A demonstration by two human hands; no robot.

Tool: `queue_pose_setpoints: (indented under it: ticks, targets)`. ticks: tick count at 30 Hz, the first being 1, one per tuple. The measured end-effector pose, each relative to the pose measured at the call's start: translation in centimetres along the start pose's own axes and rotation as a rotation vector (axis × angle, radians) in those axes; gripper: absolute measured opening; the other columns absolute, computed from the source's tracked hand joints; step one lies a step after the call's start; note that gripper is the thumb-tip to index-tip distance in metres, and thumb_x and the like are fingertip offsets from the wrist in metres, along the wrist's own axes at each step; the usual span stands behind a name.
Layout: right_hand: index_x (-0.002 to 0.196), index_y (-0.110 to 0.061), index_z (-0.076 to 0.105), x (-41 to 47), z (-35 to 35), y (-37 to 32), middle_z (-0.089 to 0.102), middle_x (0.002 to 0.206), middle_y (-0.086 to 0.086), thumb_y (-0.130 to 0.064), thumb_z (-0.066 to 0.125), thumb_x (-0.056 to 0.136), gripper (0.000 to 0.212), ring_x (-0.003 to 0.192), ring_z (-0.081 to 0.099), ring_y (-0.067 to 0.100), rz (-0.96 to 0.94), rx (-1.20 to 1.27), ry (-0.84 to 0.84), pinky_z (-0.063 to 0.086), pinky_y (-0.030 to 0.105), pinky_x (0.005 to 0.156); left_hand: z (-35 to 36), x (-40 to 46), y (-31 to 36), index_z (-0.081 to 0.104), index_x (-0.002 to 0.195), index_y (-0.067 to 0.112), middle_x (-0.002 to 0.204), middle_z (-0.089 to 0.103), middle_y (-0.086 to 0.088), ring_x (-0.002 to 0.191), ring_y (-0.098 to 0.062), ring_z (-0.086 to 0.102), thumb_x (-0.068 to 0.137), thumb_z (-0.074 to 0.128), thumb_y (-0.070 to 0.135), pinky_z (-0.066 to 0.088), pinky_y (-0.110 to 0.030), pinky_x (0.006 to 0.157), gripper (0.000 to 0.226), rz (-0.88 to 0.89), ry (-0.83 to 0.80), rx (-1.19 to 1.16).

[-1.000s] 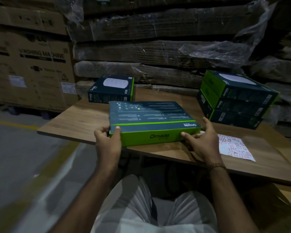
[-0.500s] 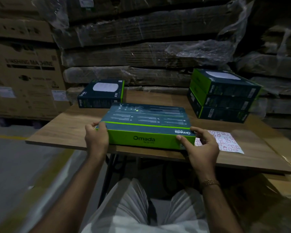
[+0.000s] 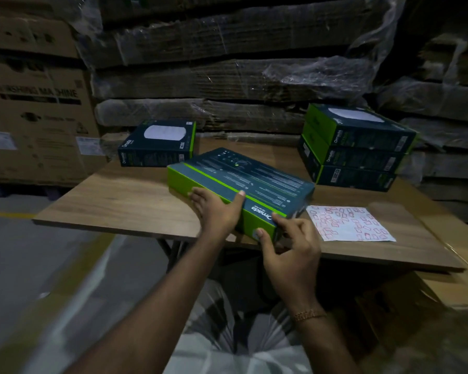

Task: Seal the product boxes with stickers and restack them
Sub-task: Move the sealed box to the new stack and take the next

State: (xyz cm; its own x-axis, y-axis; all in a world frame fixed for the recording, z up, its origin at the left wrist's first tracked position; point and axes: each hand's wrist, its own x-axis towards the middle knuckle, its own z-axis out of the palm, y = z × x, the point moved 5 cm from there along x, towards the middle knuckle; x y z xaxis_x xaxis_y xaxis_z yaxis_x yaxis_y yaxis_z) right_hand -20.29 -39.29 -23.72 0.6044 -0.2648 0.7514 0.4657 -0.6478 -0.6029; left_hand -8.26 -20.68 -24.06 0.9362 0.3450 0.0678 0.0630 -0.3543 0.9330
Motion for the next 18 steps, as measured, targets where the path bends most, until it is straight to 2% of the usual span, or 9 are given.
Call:
queue_pose_setpoints:
  ticks: [3, 6, 7, 9, 10, 12, 13, 15, 18]
  targets:
    - [0.124, -0.016, 0.078, -0.2, -0.4, 0.1, 0.06, 0.104, 0.0, -0.018, 0.086, 0.091, 0.034, 0.091, 0.065, 0.01, 0.005, 0.115, -0.031, 0.055, 0.027, 0.083, -0.4, 1.8, -0.5, -0.007, 0.165, -0.009, 0.177, -0.004, -0.024, 0.166, -0.032, -0.001, 0.097, 0.077, 0.04, 0.007, -0.043, 0.134, 0.119, 0.042, -0.02, -0.066]
    - [0.133, -0.017, 0.069, 1.7, -1.4, 2.3, 0.058, 0.12, 0.004, -0.015, 0.086, 0.089, 0.047, 0.106, 0.059, -0.003, 0.095, 0.077, -0.017, 0.053, 0.026, 0.095, -0.7, 3.6, -1.2, -0.01, 0.168, 0.002, 0.179, -0.006, -0.012, 0.166, -0.028, 0.003, 0.094, 0.077, 0.053, 0.015, -0.048, 0.134, 0.126, 0.009, -0.177, -0.123]
    - [0.14, -0.018, 0.063, 2.4, -1.6, 3.4, 0.054, 0.13, 0.005, -0.02, 0.087, 0.087, 0.058, 0.114, 0.055, -0.001, 0.141, 0.047, -0.034, 0.052, 0.031, 0.102, -0.8, 4.3, -1.5, -0.008, 0.17, 0.008, 0.18, -0.001, -0.011, 0.165, -0.029, 0.01, 0.085, 0.08, 0.063, 0.022, -0.051, 0.132, 0.134, -0.004, -0.211, -0.15]
    - [0.158, -0.022, 0.046, 4.1, -1.6, 5.6, 0.041, 0.154, 0.008, -0.038, 0.09, 0.083, 0.089, 0.14, 0.041, 0.019, 0.226, -0.073, -0.127, 0.042, 0.043, 0.119, 0.2, 8.3, -4.8, 0.007, 0.17, 0.029, 0.178, 0.016, -0.007, 0.159, -0.031, 0.031, 0.062, 0.084, 0.083, 0.038, -0.055, 0.124, 0.144, -0.049, -0.237, -0.239]
    - [0.165, -0.026, 0.034, 4.9, -1.7, 6.5, 0.031, 0.165, 0.006, -0.048, 0.09, 0.079, 0.105, 0.15, 0.028, 0.023, 0.26, -0.141, -0.205, 0.032, 0.047, 0.124, 0.8, 10.2, -6.5, 0.018, 0.165, 0.039, 0.176, 0.026, -0.006, 0.153, -0.032, 0.043, 0.052, 0.088, 0.087, 0.045, -0.056, 0.118, 0.142, -0.05, -0.271, -0.277]
    - [0.171, -0.032, 0.016, 6.3, -1.7, 7.8, 0.016, 0.176, 0.004, -0.065, 0.088, 0.071, 0.127, 0.16, 0.009, 0.024, 0.296, -0.218, -0.356, 0.019, 0.05, 0.128, 1.5, 12.5, -8.2, 0.033, 0.156, 0.039, 0.165, 0.045, -0.008, 0.136, -0.033, 0.061, 0.048, 0.093, 0.083, 0.054, -0.056, 0.108, 0.131, -0.037, -0.345, -0.32]
    - [0.171, -0.033, 0.013, 6.8, -1.7, 8.4, 0.017, 0.176, 0.004, -0.073, 0.086, 0.067, 0.134, 0.161, 0.009, 0.025, 0.3, -0.237, -0.415, 0.018, 0.052, 0.13, 1.2, 12.0, -7.5, 0.037, 0.154, 0.034, 0.158, 0.051, -0.009, 0.13, -0.032, 0.065, 0.053, 0.094, 0.079, 0.056, -0.056, 0.106, 0.124, -0.021, -0.364, -0.327]
    - [0.171, -0.034, 0.015, 7.3, -1.4, 9.2, 0.034, 0.17, 0.005, -0.086, 0.081, 0.058, 0.14, 0.157, 0.026, 0.029, 0.305, -0.231, -0.485, 0.029, 0.058, 0.127, -0.2, 9.1, -4.4, 0.043, 0.149, 0.022, 0.149, 0.059, -0.011, 0.125, -0.031, 0.068, 0.064, 0.092, 0.069, 0.056, -0.057, 0.106, 0.109, 0.021, -0.365, -0.337]
    - [0.168, -0.036, 0.023, 7.2, -1.2, 9.7, 0.049, 0.16, 0.003, -0.084, 0.084, 0.05, 0.141, 0.145, 0.049, 0.026, 0.348, -0.165, -0.484, 0.043, 0.058, 0.119, -1.9, 5.4, -1.5, 0.06, 0.133, 0.019, 0.129, 0.074, -0.006, 0.115, -0.025, 0.075, 0.077, 0.083, 0.056, 0.06, -0.056, 0.102, 0.07, 0.09, -0.3, -0.34]
